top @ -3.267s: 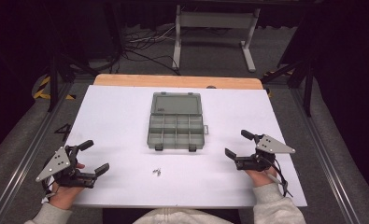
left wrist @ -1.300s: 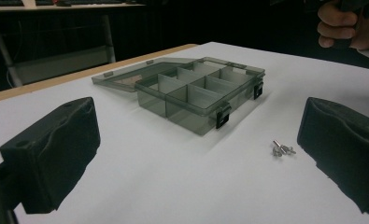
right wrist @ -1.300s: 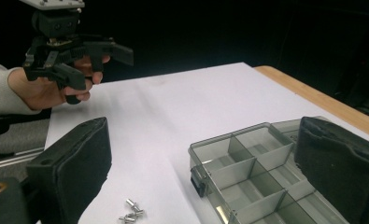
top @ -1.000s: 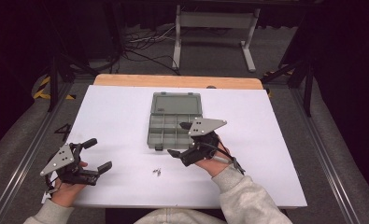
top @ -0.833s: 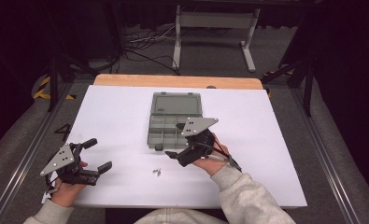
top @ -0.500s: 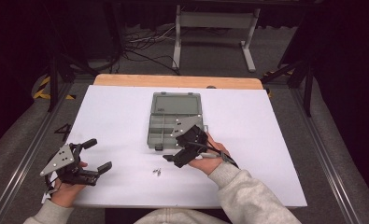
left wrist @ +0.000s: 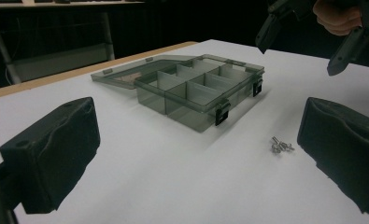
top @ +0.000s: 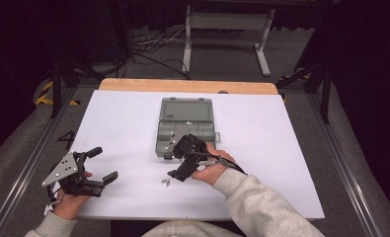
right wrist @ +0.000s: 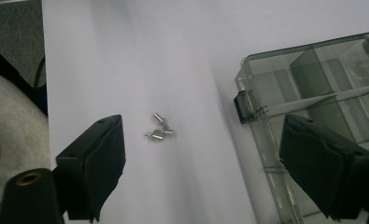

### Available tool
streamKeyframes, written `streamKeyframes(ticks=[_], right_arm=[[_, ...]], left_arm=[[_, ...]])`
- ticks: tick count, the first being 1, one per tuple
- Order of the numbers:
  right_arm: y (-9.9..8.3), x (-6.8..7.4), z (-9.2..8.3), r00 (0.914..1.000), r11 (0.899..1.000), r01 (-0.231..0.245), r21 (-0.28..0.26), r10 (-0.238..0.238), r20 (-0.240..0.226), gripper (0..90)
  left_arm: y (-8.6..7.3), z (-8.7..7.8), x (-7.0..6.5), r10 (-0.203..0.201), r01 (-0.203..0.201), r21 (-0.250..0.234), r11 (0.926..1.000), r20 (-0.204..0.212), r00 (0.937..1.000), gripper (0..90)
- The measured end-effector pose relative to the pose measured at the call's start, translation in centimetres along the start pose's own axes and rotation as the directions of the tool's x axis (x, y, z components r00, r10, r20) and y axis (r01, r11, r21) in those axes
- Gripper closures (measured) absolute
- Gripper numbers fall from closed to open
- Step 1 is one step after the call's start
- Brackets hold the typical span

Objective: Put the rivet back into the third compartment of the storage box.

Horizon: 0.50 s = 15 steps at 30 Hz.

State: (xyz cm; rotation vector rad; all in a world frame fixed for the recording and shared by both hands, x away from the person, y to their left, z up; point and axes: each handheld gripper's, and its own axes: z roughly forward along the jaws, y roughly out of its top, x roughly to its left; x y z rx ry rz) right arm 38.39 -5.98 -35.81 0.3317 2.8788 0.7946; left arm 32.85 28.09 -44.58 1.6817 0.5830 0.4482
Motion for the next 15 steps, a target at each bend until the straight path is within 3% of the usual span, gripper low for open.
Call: streamKeyframes(ticks=[8,15], right_arm=[[0.8,0.4,1.1,0.9993,0.996,0.019,0.088,-0.016,-0.033,18.5],[1.1,0.7,2.8,0.9969,0.986,-0.022,0.163,0.034,-0.071,22.3]], left_arm=[[0.0,0.0,0.1,-0.003,0.003,-0.010,0.9999,0.006,1.0000,0.0],[0.0,0.0,0.1,-0.001,0.001,-0.011,0.9999,0.005,1.0000,0.0]])
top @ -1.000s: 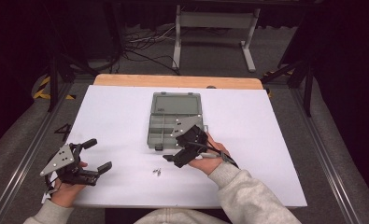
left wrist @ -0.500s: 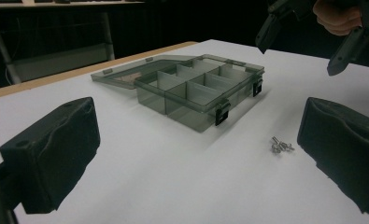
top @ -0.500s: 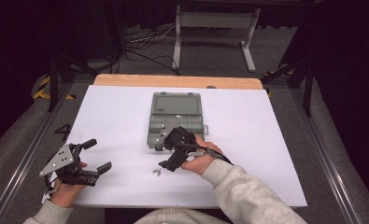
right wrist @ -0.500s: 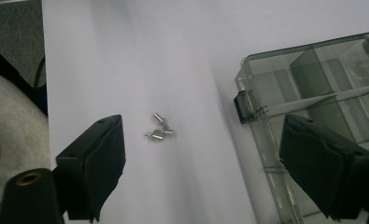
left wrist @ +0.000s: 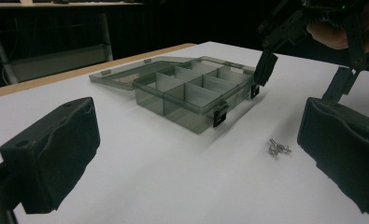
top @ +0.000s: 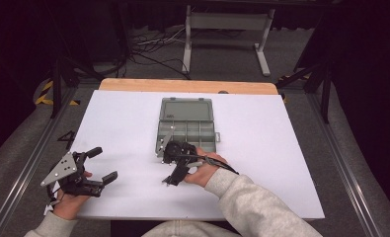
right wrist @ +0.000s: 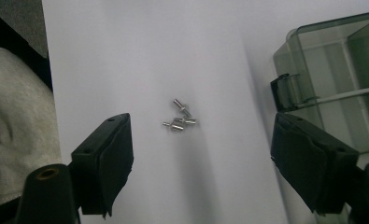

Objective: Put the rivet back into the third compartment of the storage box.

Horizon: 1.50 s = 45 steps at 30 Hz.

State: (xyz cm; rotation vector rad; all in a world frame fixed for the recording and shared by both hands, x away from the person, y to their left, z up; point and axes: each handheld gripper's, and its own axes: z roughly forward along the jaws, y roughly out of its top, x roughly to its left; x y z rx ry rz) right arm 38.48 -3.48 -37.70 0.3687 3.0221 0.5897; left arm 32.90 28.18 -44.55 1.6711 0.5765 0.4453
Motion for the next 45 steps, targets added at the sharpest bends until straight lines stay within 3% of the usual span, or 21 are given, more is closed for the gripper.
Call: streamKeyframes(ticks=[10,27,45], right_arm=[[0.2,0.4,2.0,0.9997,0.998,-0.008,0.070,0.009,-0.021,32.1],[0.0,0.9,4.4,0.9995,0.990,0.008,0.138,-0.004,-0.031,45.8],[0.3,0.8,5.2,0.9994,0.987,0.001,0.160,0.004,-0.033,52.2]], left_arm=[[0.0,0.0,0.0,0.000,0.000,0.000,1.0000,0.001,1.0000,0.0],[0.0,0.0,0.0,-0.004,0.004,-0.003,1.0000,0.005,1.0000,0.0],[0.0,0.0,0.1,-0.007,0.007,-0.001,1.0000,0.004,1.0000,0.0]])
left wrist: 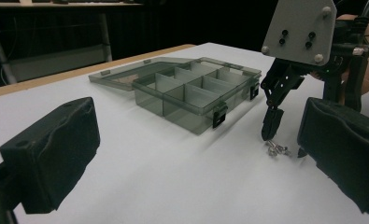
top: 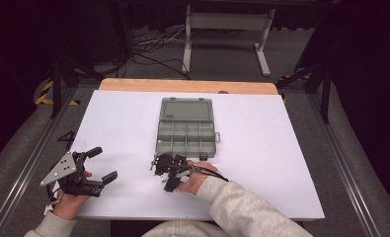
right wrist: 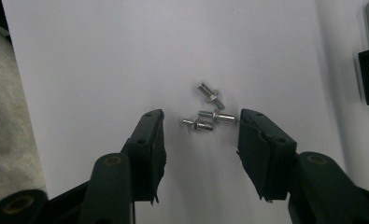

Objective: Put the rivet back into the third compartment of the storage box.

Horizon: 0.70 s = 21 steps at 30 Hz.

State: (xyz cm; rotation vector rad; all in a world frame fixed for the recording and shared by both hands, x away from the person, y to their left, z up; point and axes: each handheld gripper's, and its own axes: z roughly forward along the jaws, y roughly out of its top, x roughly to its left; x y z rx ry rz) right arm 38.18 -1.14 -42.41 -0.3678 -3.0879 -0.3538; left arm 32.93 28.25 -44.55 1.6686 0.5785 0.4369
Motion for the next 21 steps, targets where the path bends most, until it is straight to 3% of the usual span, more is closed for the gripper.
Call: streamKeyframes(ticks=[12,21], right_arm=[[0.18,0.21,0.17,0.9993,1.000,0.004,0.012,-0.005,0.038,69.4],[0.11,0.25,0.08,0.9989,1.000,0.014,0.022,-0.015,0.045,77.6]], left_arm=[[-0.02,-0.01,-0.05,-0.009,0.009,-0.006,0.9999,0.001,1.0000,0.0],[-0.02,0.00,-0.05,-0.010,0.010,-0.007,0.9999,0.001,0.9999,0.0]])
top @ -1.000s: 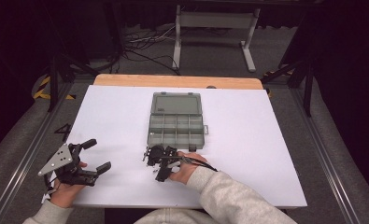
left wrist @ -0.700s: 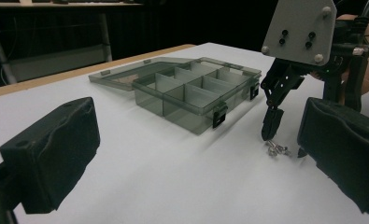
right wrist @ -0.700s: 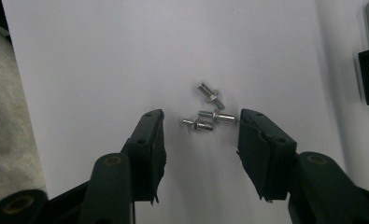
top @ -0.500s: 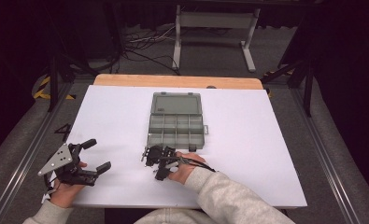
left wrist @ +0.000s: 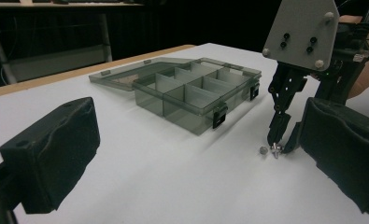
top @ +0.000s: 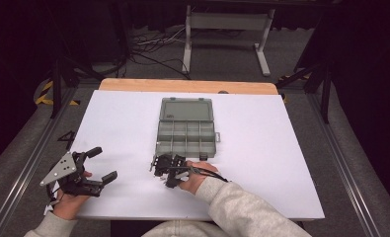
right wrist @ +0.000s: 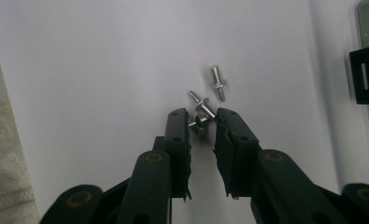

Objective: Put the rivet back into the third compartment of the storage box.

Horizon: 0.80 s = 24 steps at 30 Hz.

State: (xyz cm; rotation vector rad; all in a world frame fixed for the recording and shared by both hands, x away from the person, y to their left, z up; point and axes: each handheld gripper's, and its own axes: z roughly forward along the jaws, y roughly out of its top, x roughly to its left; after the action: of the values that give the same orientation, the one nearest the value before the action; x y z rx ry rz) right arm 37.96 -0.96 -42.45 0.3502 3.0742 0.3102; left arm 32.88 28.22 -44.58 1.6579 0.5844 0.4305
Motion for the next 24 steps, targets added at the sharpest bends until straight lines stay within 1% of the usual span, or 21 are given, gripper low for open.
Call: streamKeyframes(ticks=[3,4,8,12,13,16,19,24], right_arm=[[-0.1,0.0,-0.2,1.0000,1.000,0.005,-0.006,-0.005,-0.003,82.1],[-0.1,0.0,-0.1,1.0000,1.000,0.002,-0.011,-0.002,-0.003,82.2],[-0.1,0.0,0.0,1.0000,1.000,0.004,0.000,-0.004,-0.005,82.4],[-0.1,0.0,-0.2,1.0000,1.000,0.008,-0.008,-0.008,-0.003,82.8],[-0.2,-0.1,-0.3,1.0000,1.000,0.007,-0.006,-0.007,-0.005,82.7],[-0.3,-0.3,-0.8,1.0000,1.000,0.000,-0.030,0.000,-0.007,82.8],[-0.4,-0.4,-1.4,0.9999,0.999,0.003,-0.040,-0.003,-0.012,82.8],[-0.4,-0.3,-2.2,0.9999,0.999,0.010,-0.053,-0.010,-0.012,82.8]], left_arm=[[0.0,0.0,0.0,-0.001,0.001,0.000,1.0000,-0.001,1.0000,0.0],[0.0,0.0,0.0,0.000,0.000,0.000,1.0000,0.000,1.0000,0.0],[0.0,0.0,0.0,-0.003,0.003,0.000,1.0000,-0.001,1.0000,0.0],[0.0,0.0,0.0,-0.003,0.003,0.000,1.0000,0.000,1.0000,0.0],[0.0,0.0,0.0,-0.002,0.002,-0.001,1.0000,-0.001,1.0000,0.0],[0.0,0.0,0.0,-0.004,0.004,0.000,1.0000,-0.001,1.0000,0.0],[0.0,0.0,0.1,0.005,-0.005,-0.001,1.0000,-0.002,1.0000,0.0],[0.0,0.0,0.0,0.001,-0.001,0.001,1.0000,-0.001,1.0000,0.0]])
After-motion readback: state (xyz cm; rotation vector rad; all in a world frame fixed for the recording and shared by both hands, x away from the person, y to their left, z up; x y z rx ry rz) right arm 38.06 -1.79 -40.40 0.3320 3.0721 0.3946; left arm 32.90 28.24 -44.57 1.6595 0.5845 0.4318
